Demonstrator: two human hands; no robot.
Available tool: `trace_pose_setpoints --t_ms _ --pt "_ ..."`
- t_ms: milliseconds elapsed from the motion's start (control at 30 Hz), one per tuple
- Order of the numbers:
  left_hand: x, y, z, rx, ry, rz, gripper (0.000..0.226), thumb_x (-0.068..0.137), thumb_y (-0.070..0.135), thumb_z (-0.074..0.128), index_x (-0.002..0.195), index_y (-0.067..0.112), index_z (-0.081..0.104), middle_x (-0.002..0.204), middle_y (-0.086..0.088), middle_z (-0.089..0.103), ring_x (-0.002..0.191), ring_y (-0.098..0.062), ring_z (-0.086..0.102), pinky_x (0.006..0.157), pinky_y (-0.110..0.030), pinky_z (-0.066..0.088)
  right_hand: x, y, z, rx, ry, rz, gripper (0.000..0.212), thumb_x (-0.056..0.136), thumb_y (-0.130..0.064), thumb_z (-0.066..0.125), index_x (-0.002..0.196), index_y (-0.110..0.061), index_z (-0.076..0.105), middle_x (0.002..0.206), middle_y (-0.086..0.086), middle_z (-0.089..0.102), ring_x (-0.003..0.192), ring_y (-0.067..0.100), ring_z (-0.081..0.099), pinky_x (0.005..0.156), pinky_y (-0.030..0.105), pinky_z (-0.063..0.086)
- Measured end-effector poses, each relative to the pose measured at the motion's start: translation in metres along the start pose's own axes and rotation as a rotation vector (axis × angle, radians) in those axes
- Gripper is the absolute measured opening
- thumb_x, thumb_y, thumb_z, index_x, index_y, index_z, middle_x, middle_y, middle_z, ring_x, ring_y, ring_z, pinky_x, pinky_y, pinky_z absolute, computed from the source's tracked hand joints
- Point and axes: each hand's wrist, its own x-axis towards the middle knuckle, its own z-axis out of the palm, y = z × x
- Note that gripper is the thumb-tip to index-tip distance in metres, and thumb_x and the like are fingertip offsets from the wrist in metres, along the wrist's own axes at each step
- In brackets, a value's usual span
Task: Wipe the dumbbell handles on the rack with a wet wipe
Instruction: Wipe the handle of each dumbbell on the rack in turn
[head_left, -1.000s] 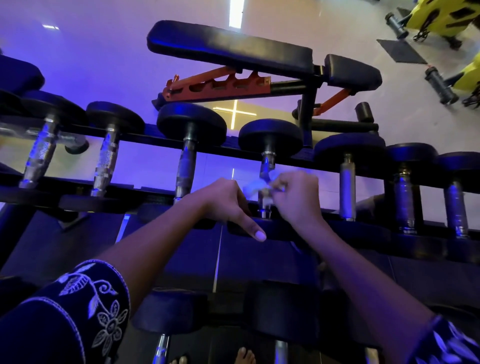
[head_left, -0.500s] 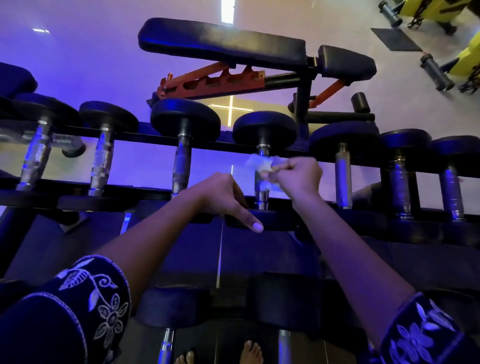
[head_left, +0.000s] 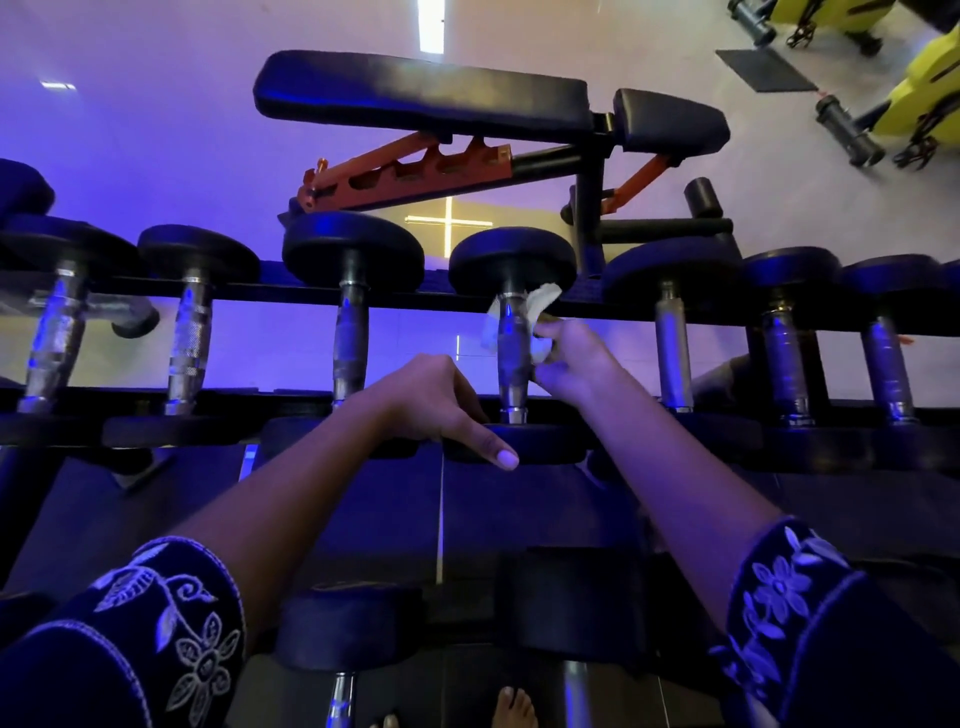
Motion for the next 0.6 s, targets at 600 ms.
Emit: trace_pose_setpoints --t_ms 600 --pt "-0.002 0.003 0.001 0.049 0.023 0.02 0.05 0.048 0.057 0.089 0.065 0.012 0.076 0.056 0.002 0.067 0.046 -0.001 0.048 0.05 -0.021 0.037 -0.043 0.013 -0.029 -0.634 0.129 -0.219 0.037 0.076 0.016 0.059 0.108 0.0 0.069 0.078 0.004 0.068 0.063 0.006 0.063 0.057 0.017 0.051"
